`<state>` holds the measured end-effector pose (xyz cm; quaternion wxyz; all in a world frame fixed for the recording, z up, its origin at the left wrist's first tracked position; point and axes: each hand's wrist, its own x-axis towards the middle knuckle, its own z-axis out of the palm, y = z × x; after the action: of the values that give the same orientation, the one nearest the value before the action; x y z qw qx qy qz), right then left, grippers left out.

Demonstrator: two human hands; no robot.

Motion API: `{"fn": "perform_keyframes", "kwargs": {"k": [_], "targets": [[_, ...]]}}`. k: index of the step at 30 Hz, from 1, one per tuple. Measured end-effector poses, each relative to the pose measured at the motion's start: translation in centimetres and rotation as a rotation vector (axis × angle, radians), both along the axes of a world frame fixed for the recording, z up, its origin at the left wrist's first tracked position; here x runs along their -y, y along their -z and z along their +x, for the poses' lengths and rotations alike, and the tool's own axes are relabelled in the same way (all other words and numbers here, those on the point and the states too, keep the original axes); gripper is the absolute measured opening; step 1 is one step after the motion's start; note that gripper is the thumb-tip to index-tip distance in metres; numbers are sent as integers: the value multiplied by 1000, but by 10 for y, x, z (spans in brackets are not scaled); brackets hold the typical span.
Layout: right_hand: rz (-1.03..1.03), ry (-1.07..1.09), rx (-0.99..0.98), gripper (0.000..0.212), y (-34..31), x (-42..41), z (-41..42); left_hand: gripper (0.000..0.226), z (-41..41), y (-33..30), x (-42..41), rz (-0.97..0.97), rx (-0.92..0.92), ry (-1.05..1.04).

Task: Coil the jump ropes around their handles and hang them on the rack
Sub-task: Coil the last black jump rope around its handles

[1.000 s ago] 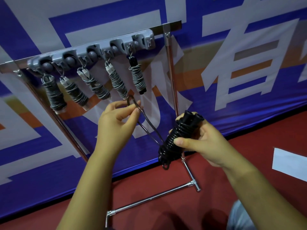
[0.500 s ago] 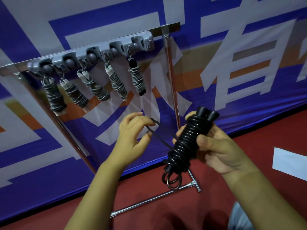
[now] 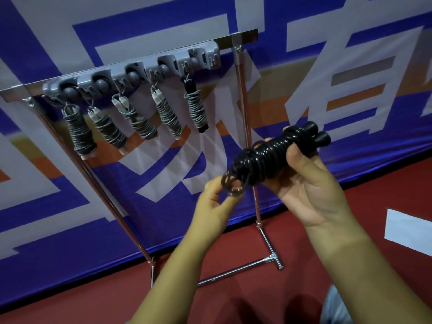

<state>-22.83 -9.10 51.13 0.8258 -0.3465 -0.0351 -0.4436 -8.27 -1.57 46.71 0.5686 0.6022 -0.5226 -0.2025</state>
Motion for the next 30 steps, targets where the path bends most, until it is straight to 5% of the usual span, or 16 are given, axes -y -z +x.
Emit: {"fn": "perform_keyframes", "kwargs": {"k": [5,9,23,30], "targets": [[11,140,10,43,-4,0,8,7,-28,5,-2,-6,-88,-57],[2,259,-23,38,-8,1,11,20,-39,-3,-6,15,-119,-51],[-133,498,-161,36,2,-8,19,5,-55,-13,-33,-37,163,-158],[-138,508,-175,40,5,-6,19,20,-54,-21,-38,-208,231,-233]]}}
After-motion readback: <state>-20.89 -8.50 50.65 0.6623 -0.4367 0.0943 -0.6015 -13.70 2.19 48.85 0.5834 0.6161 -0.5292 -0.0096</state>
